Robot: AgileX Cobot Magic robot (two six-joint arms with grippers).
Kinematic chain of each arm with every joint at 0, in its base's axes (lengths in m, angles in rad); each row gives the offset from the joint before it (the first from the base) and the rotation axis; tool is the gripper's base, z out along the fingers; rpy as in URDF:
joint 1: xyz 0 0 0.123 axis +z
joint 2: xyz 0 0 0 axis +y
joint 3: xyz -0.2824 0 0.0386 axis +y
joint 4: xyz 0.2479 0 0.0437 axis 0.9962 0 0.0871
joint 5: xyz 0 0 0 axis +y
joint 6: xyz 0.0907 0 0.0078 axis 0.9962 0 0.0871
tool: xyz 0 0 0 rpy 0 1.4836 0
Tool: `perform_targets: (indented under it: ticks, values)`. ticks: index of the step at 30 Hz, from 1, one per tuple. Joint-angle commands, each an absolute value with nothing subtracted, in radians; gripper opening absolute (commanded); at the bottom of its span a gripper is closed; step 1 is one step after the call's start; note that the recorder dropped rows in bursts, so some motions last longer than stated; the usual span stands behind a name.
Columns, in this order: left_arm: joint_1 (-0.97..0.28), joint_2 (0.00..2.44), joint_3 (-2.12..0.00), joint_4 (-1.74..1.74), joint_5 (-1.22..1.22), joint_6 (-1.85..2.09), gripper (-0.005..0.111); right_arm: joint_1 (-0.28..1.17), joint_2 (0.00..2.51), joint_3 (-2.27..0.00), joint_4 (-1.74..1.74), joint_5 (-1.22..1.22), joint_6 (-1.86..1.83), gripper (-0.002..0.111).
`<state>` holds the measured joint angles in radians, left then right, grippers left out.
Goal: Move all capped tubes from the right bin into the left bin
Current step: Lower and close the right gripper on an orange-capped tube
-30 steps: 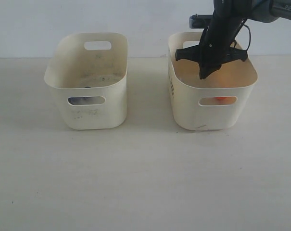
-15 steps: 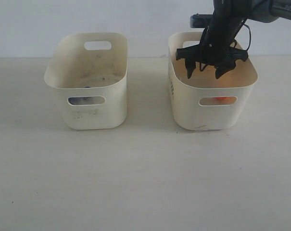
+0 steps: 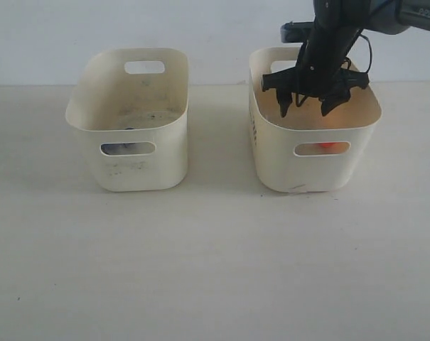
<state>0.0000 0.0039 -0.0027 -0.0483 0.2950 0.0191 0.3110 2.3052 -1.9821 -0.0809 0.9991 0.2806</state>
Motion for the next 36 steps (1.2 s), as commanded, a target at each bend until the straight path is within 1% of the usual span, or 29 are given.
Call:
perform_targets:
  ticks: [1, 13, 14, 15, 16, 17, 19, 20, 21, 36]
  values:
    - [-0.004, 0.000, 0.000, -0.057, 0.296, 0.017, 0.004, 0.301, 2.334, -1.984, -0.125, 1.038, 0.278, 0.069]
    - [-0.004, 0.000, 0.000, -0.057, 0.296, 0.017, 0.004, 0.301, 2.339, -1.984, -0.194, 1.036, 0.285, 0.069]
    - [-0.004, 0.000, 0.000, -0.057, 0.296, 0.017, 0.004, 0.301, 2.339, -1.984, -0.198, 1.036, 0.285, 0.071]
    - [-0.004, 0.000, 0.000, -0.057, 0.296, 0.017, 0.004, 0.301, 2.339, -1.984, -0.198, 1.036, 0.282, 0.073]
    - [-0.004, 0.000, 0.000, -0.057, 0.296, 0.017, 0.004, 0.301, 2.339, -1.984, -0.198, 1.034, 0.282, 0.079]
    - [-0.004, 0.000, 0.000, -0.057, 0.296, 0.017, 0.004, 0.301, 2.339, -1.984, -0.194, 1.034, 0.282, 0.088]
    - [-0.004, 0.000, 0.000, -0.057, 0.296, 0.017, 0.004, 0.301, 2.339, -1.984, -0.192, 1.031, 0.282, 0.100]
    - [-0.004, 0.000, 0.000, -0.057, 0.296, 0.017, 0.004, 0.301, 2.339, -1.984, -0.192, 1.027, 0.282, 0.104]
    - [-0.004, 0.000, 0.000, -0.057, 0.296, 0.017, 0.004, 0.301, 2.341, -1.984, -0.194, 1.027, 0.282, 0.105]
    - [-0.004, 0.000, 0.000, -0.057, 0.296, 0.017, 0.004, 0.301, 2.372, -1.984, -0.192, 1.043, 0.289, 0.105]
